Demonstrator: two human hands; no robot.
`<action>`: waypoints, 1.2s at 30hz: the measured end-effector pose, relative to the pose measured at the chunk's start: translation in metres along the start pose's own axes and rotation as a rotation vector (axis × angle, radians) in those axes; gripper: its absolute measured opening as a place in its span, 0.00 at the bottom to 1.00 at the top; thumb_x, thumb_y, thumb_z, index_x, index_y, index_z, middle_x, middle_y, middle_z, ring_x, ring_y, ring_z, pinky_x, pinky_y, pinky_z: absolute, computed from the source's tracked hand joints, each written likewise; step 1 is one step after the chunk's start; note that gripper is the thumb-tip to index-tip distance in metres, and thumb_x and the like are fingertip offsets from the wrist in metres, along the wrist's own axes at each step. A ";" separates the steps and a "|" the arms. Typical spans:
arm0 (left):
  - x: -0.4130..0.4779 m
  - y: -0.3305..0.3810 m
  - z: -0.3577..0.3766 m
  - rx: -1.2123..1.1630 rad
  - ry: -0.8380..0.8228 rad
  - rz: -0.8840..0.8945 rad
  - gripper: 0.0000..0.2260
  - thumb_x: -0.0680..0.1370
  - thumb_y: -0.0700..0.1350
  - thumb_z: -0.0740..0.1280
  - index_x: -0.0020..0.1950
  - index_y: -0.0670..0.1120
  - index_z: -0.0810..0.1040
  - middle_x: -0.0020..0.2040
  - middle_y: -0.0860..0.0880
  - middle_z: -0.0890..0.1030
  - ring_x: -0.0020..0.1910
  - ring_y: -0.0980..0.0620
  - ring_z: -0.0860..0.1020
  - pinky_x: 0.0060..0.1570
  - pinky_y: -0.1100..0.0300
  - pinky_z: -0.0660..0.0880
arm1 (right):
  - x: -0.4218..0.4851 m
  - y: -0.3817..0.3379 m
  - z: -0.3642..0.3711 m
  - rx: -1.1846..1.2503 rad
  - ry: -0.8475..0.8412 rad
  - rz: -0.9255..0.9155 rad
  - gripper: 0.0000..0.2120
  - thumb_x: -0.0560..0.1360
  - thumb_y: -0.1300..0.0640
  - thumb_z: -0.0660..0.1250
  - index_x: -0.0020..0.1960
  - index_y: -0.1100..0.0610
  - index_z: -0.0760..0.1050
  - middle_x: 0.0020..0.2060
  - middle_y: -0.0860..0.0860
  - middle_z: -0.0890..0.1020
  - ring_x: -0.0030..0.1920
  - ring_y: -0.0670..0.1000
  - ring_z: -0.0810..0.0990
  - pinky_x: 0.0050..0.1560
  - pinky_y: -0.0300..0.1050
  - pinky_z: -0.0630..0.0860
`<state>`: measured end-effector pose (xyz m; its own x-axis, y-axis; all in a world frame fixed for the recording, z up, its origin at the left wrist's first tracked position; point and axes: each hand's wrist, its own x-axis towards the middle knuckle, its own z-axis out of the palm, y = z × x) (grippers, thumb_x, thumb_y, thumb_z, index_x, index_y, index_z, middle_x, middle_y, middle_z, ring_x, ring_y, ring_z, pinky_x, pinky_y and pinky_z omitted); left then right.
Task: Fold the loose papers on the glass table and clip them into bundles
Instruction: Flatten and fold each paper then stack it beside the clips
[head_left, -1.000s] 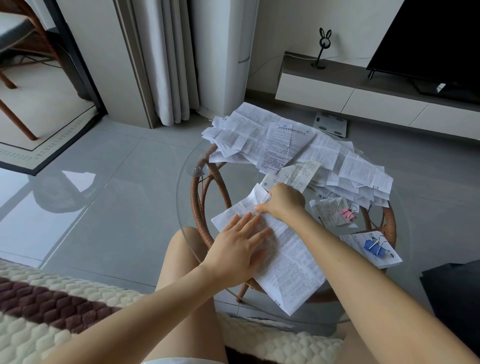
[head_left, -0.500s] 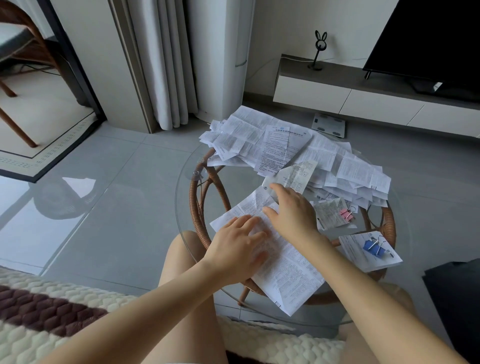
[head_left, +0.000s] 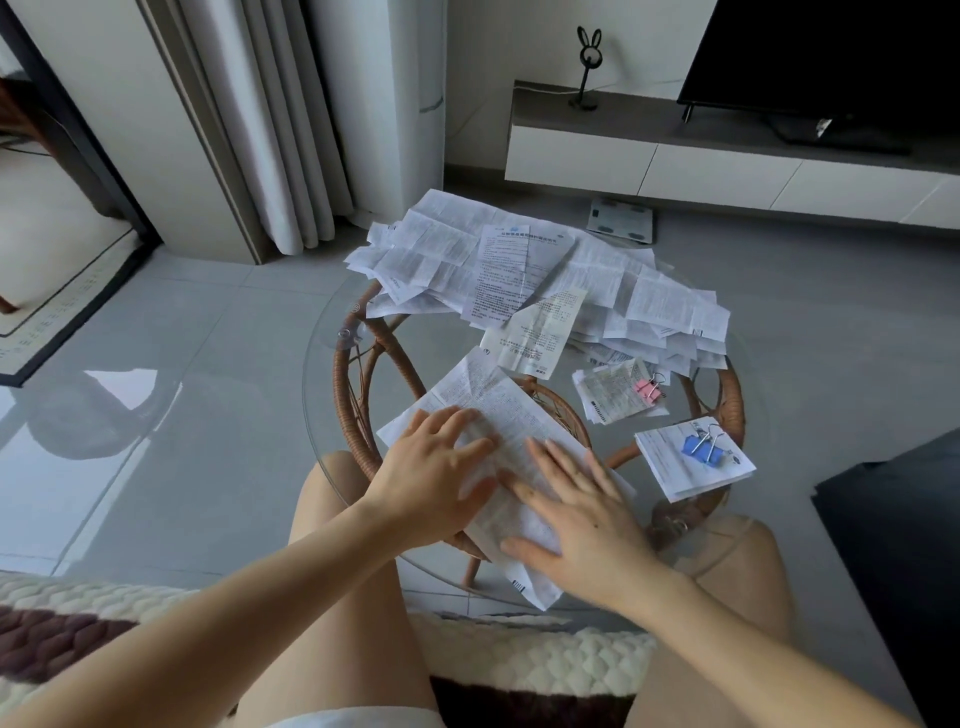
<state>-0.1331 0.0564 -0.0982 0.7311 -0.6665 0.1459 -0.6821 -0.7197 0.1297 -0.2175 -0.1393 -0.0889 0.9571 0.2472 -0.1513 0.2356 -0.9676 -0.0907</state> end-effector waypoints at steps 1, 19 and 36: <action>0.001 0.000 -0.001 0.009 -0.009 0.000 0.21 0.74 0.59 0.60 0.59 0.51 0.80 0.62 0.42 0.77 0.62 0.41 0.75 0.59 0.47 0.73 | -0.003 0.001 -0.001 -0.004 0.006 -0.004 0.32 0.75 0.29 0.43 0.69 0.44 0.69 0.73 0.55 0.65 0.73 0.56 0.63 0.67 0.57 0.53; -0.002 0.001 -0.002 0.084 -0.145 0.011 0.24 0.79 0.59 0.50 0.69 0.50 0.71 0.72 0.38 0.67 0.70 0.35 0.67 0.63 0.33 0.66 | -0.055 0.029 0.009 0.044 0.123 -0.254 0.22 0.79 0.34 0.47 0.70 0.36 0.65 0.74 0.51 0.63 0.74 0.54 0.59 0.70 0.56 0.54; -0.001 0.010 -0.007 0.099 -0.267 -0.003 0.44 0.70 0.75 0.31 0.77 0.52 0.56 0.78 0.43 0.48 0.76 0.41 0.43 0.72 0.37 0.41 | -0.047 0.027 0.020 -0.013 0.141 -0.017 0.33 0.78 0.32 0.43 0.74 0.51 0.62 0.73 0.55 0.63 0.73 0.55 0.62 0.67 0.54 0.55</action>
<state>-0.1403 0.0515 -0.0899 0.7208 -0.6827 -0.1199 -0.6845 -0.7283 0.0312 -0.2599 -0.1759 -0.1040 0.9670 0.2546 -0.0100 0.2531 -0.9642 -0.0789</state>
